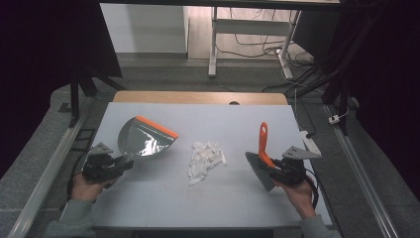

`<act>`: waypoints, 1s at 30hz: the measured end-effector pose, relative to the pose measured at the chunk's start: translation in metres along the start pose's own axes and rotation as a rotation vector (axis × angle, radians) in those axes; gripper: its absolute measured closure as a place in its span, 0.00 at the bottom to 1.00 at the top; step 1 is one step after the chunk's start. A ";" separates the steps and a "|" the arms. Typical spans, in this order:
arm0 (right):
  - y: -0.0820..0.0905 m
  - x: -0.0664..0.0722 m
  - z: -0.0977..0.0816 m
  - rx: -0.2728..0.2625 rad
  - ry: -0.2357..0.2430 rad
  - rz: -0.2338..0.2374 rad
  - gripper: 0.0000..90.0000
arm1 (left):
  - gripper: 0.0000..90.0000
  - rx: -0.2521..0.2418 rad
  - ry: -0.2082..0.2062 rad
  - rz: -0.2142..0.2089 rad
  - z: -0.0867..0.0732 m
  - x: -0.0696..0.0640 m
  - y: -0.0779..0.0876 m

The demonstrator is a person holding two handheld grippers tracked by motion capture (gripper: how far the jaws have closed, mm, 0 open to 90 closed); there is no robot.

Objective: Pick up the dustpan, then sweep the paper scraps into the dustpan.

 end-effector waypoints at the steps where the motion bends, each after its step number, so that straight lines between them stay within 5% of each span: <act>1: 0.000 0.000 0.000 -0.003 -0.001 0.004 0.78 | 0.69 0.000 -0.003 -0.002 0.000 0.000 0.001; 30: 0.000 -0.001 0.000 -0.005 -0.002 0.000 0.78 | 0.68 0.040 -0.092 -0.059 -0.012 -0.002 0.018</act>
Point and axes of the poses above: each handheld gripper's, and its own axes: y roughly backward along the jaws, z roughly out of its top, x roughly to its left, the point moved 6 cm from there along -y, roughly forward along the jaws, and after that the axes turned 5 degrees about -y, right-handed, at the moved point
